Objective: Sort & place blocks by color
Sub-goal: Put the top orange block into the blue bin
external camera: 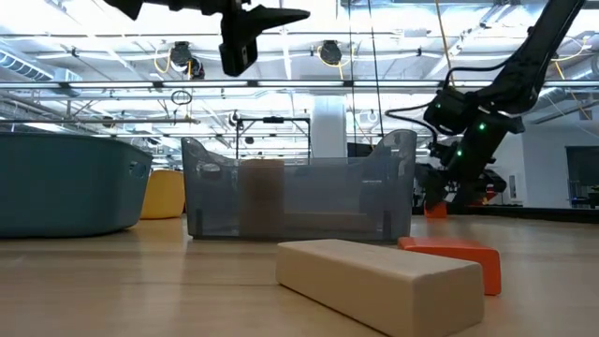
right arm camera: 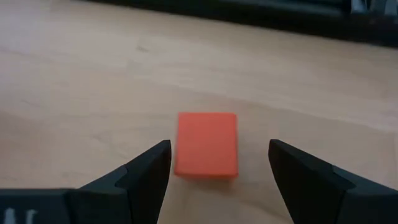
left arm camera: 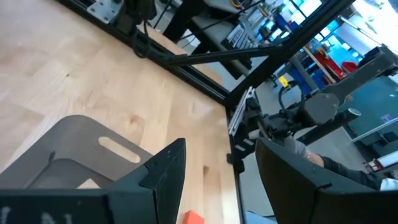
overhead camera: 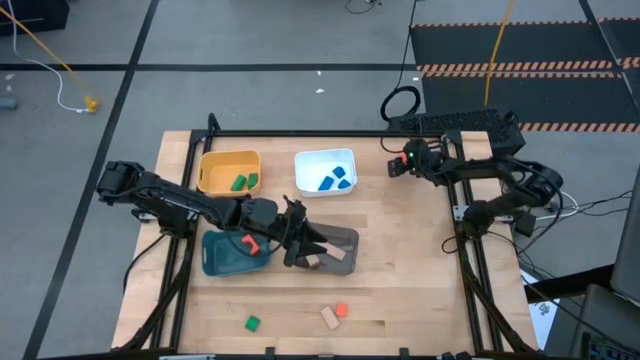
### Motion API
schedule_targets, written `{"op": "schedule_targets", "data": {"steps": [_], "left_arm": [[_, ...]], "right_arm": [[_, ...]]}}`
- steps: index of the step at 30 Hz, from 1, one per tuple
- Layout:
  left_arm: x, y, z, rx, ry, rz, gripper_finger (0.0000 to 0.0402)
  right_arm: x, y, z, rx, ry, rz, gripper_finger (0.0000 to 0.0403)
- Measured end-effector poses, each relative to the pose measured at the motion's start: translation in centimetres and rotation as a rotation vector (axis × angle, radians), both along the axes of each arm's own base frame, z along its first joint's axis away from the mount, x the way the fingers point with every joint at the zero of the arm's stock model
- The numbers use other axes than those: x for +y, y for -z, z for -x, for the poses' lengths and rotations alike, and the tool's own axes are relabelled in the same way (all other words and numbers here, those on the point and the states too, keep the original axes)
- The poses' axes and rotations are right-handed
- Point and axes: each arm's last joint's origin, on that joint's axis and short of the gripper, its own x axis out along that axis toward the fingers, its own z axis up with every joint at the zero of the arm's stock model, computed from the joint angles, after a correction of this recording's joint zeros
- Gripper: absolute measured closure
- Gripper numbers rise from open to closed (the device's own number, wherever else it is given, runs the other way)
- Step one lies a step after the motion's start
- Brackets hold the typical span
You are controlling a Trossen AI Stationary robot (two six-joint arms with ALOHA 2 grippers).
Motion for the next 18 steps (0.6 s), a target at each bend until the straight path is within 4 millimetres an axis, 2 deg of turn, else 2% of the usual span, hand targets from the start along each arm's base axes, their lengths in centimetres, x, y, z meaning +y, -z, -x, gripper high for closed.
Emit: {"op": "schedule_targets", "data": {"steps": [5, 12, 18], "left_arm": [[0.1, 0.26, 0.04, 0.021, 0.001, -0.022, 0.0206], [0.1, 0.29, 0.06, 0.024, 0.002, -0.029, 0.0206], [-0.15, 0.37, 0.13, 0.032, 0.009, -0.033, 0.0206]], "right_arm": [[-0.11, 0.19, -0.11, 0.009, -0.011, 0.008, 0.0177], [-0.43, -0.18, -0.43, -0.034, -0.015, 0.051, 0.0289], [-0.41, -0.18, -0.45, -0.039, -0.021, 0.046, 0.029]]}}
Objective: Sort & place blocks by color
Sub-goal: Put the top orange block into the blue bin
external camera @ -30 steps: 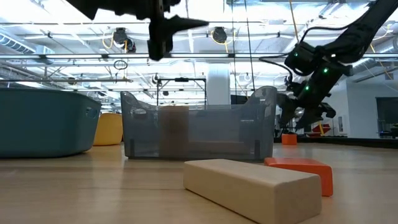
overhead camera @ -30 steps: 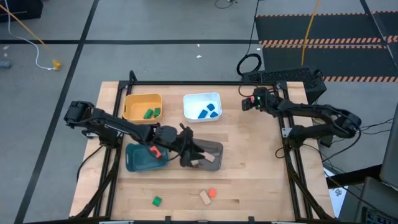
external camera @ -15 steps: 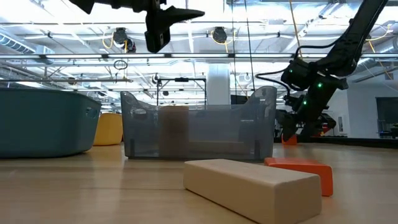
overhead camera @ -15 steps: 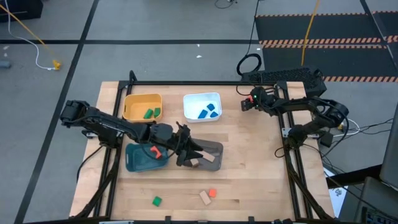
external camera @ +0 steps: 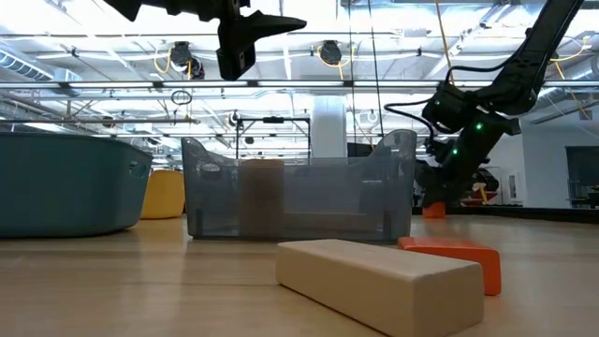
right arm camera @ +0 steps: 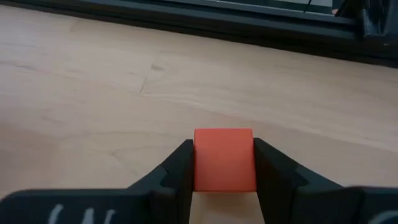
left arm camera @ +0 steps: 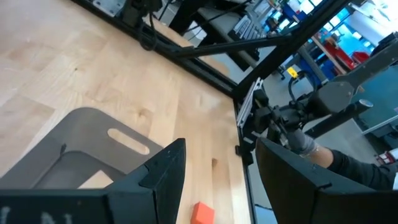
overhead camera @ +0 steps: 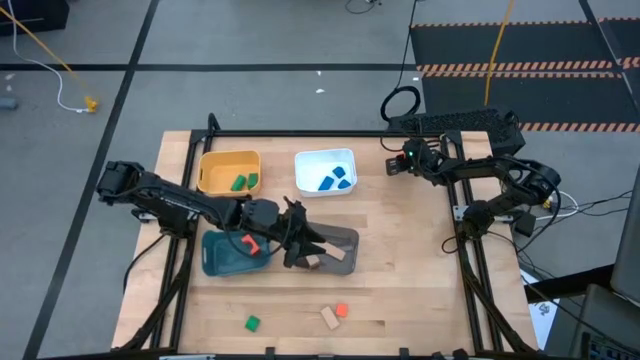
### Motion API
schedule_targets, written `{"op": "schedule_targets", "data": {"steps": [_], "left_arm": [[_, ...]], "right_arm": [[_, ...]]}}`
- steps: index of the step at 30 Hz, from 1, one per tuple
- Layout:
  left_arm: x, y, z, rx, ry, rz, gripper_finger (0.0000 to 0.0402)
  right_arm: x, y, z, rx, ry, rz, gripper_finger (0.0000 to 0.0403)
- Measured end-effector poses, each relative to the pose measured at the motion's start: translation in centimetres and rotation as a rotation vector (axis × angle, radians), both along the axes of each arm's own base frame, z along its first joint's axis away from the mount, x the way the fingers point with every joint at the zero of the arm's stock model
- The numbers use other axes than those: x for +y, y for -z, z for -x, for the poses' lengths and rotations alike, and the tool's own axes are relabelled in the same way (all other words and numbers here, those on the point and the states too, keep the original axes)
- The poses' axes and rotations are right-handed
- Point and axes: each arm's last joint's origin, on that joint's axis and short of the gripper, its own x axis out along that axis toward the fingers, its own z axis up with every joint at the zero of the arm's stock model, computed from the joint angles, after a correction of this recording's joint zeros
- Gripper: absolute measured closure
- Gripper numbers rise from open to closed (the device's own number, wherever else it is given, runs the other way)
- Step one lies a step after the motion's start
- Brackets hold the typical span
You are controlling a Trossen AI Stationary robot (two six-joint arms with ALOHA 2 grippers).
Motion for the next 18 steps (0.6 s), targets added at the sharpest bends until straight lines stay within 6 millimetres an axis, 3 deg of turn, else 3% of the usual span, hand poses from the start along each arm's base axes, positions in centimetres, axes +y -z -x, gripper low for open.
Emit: {"op": "schedule_targets", "data": {"steps": [8, 13, 18], "left_arm": [[-0.4, 0.6, 0.3, 0.062, 0.0, -0.041, 0.0206], [-0.6, 0.9, 0.4, 0.066, -0.057, -0.13, 0.0206], [-0.5, 0.9, 0.4, 0.04, -0.157, -0.31, 0.0206]], "right_arm": [[0.4, -1.1, -0.3, -0.117, -0.073, -0.033, 0.029], [1.1, -4.4, -1.0, -0.263, -0.164, 0.111, 0.029], [3.2, -8.0, -2.4, -0.545, -0.323, 0.183, 0.029]]}}
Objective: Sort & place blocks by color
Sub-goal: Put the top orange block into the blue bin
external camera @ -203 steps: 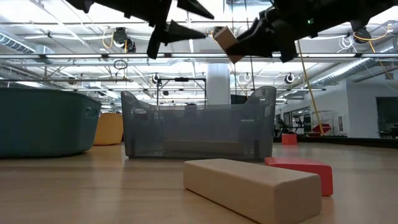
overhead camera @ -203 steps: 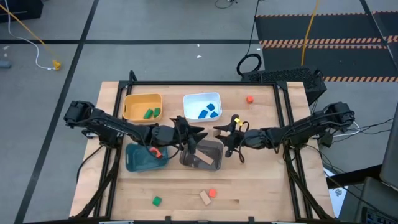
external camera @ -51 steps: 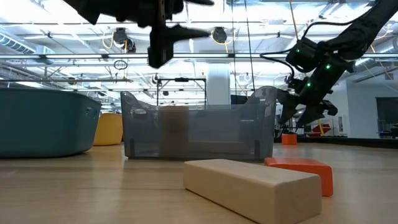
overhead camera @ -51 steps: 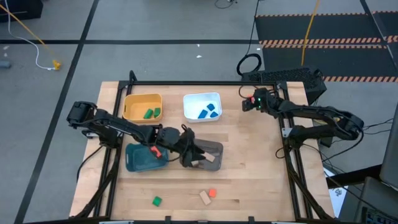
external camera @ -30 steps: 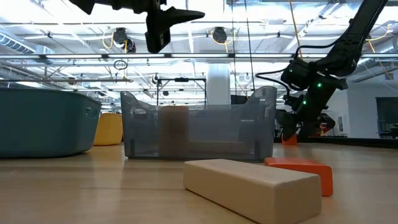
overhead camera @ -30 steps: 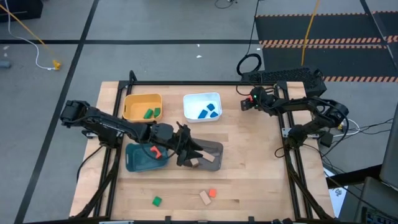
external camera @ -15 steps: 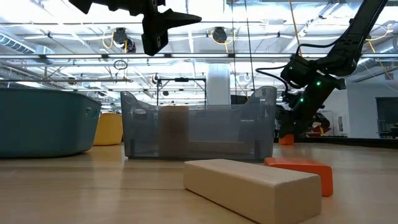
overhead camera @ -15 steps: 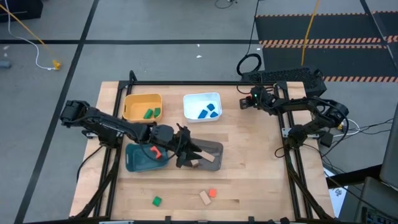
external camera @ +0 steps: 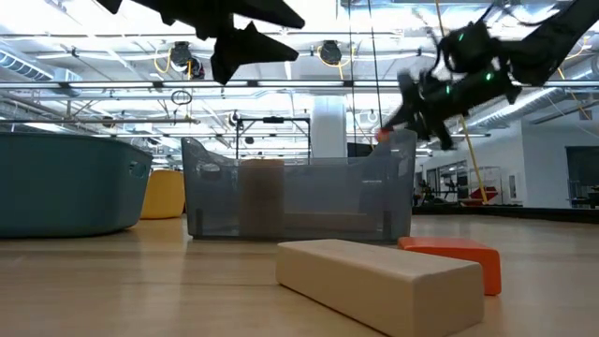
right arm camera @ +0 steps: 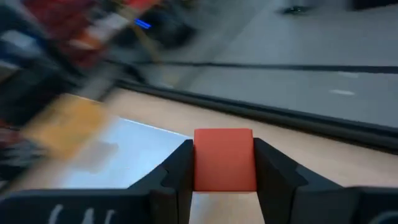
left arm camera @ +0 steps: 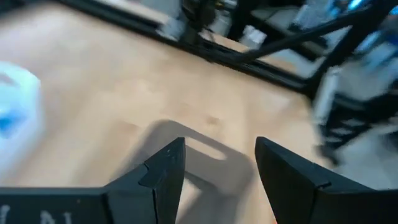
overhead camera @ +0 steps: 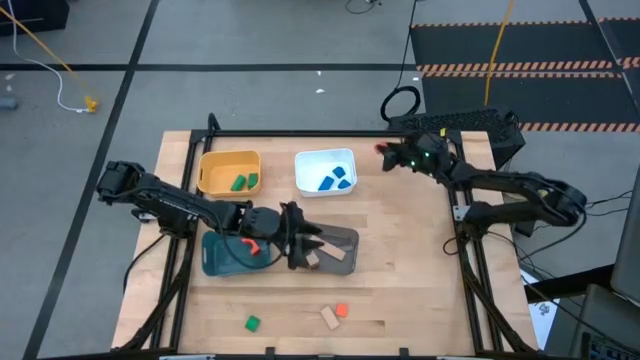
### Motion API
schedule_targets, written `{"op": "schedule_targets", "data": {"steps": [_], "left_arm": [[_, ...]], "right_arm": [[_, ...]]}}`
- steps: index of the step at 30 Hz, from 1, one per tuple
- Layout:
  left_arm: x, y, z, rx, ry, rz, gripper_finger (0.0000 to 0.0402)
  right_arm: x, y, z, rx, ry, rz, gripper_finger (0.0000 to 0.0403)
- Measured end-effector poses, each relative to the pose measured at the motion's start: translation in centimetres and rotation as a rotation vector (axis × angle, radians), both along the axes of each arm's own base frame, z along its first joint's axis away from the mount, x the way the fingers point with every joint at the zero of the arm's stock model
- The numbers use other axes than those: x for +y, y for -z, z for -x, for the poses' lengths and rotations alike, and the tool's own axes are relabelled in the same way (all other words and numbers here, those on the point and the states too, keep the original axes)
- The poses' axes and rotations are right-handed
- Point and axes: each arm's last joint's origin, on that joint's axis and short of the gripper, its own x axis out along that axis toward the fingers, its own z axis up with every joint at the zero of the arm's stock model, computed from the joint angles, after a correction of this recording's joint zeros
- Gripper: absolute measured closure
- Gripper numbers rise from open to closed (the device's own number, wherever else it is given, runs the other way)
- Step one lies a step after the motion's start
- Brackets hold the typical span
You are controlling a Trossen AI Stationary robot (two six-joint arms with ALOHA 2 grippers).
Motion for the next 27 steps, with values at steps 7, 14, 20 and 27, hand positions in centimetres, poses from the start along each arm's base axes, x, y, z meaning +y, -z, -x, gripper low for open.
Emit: {"op": "schedule_targets", "data": {"steps": [7, 14, 20, 27], "left_arm": [[-1.2, 0.1, 0.2, -0.008, 0.108, -0.566, 0.0206], [-1.2, -1.0, 0.1, -0.054, -0.031, -0.803, 0.0206], [-0.9, -2.4, -0.1, -0.128, -0.149, -0.919, 0.0206], [-0.4, -3.6, -0.3, -0.222, -0.19, -0.943, 0.0206]], "right_arm": [[4.9, -2.3, -2.6, -0.262, -0.33, -0.083, 0.029], [10.1, -3.9, -4.1, -0.413, -0.572, -0.094, 0.029], [12.6, -5.2, -4.2, -0.552, -0.663, -0.078, 0.029], [13.5, -5.6, -4.2, -0.596, -0.64, -0.069, 0.029]]}}
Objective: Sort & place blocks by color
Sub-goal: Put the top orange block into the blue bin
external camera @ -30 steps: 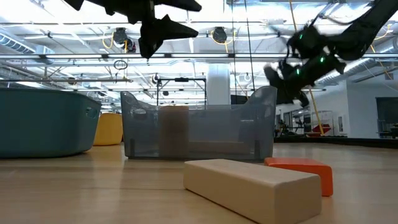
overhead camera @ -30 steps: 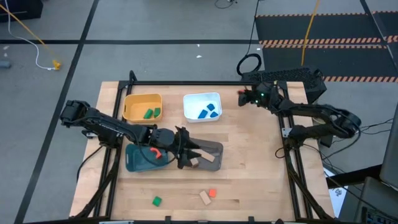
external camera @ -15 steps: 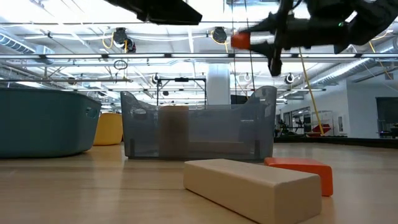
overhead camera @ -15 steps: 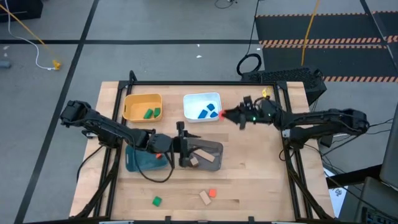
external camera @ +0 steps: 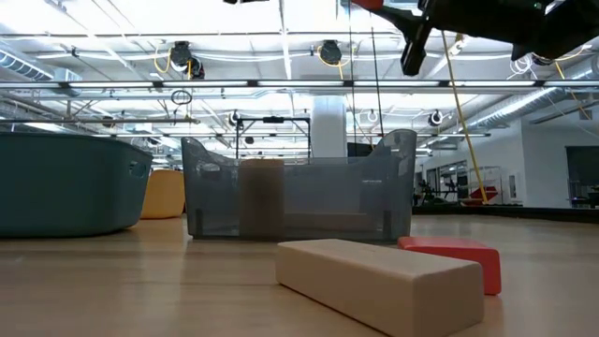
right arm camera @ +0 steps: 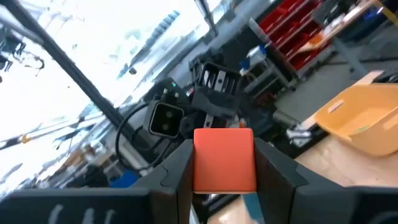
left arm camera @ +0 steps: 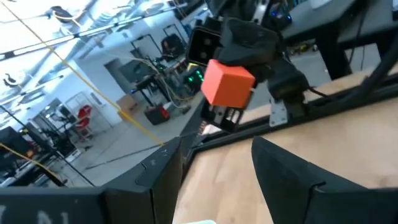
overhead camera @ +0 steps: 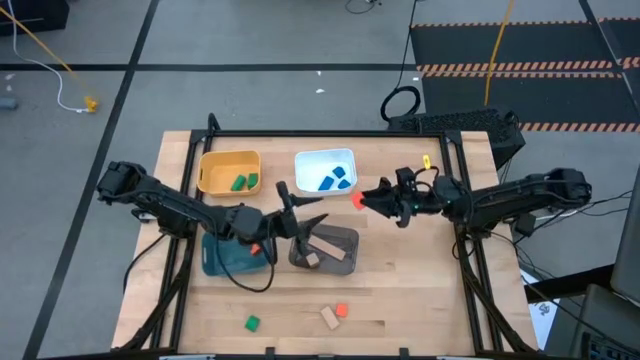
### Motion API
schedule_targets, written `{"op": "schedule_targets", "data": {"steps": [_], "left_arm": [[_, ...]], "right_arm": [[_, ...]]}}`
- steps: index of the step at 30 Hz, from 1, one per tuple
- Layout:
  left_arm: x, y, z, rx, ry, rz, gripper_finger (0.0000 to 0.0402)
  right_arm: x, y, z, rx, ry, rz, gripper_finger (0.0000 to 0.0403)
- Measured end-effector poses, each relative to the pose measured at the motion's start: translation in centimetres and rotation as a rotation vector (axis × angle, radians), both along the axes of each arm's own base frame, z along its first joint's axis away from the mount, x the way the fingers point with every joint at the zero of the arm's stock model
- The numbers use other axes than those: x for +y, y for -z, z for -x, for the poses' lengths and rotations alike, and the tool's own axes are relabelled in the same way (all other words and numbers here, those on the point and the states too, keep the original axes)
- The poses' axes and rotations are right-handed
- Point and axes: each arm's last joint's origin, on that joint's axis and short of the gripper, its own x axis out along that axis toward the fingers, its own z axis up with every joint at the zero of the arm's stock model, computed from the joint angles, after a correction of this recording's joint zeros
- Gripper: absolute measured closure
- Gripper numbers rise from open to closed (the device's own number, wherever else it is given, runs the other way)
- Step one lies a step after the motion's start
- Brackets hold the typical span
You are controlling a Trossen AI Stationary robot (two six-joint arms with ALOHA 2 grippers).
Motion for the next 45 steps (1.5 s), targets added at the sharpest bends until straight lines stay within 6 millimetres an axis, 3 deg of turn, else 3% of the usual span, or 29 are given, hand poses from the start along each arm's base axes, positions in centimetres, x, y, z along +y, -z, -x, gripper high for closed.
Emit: {"op": "schedule_targets", "data": {"steps": [6, 15, 22, 38, 45], "left_arm": [[1.0, -0.3, -0.4, -0.031, 0.11, 0.003, 0.0206], [1.5, 0.3, -1.3, -0.032, 0.091, -0.117, 0.0206], [1.2, 0.4, -1.3, -0.022, 0.104, -0.141, 0.0201], [2.0, -0.2, -1.4, -0.076, 0.082, -0.175, 0.0148], [2.9, 0.0, -1.8, -0.093, 0.139, -0.185, 0.0151]], "right_arm": [[0.1, 0.0, -0.9, -0.053, 0.019, -0.004, 0.029], [0.5, 0.5, -4.1, -0.048, 0.032, 0.009, 0.029], [0.3, -0.1, -4.6, -0.066, 0.067, 0.037, 0.029], [0.3, -0.5, -4.8, -0.071, 0.082, 0.068, 0.029], [0.3, -1.1, -5.5, -0.08, 0.087, 0.083, 0.029]]}}
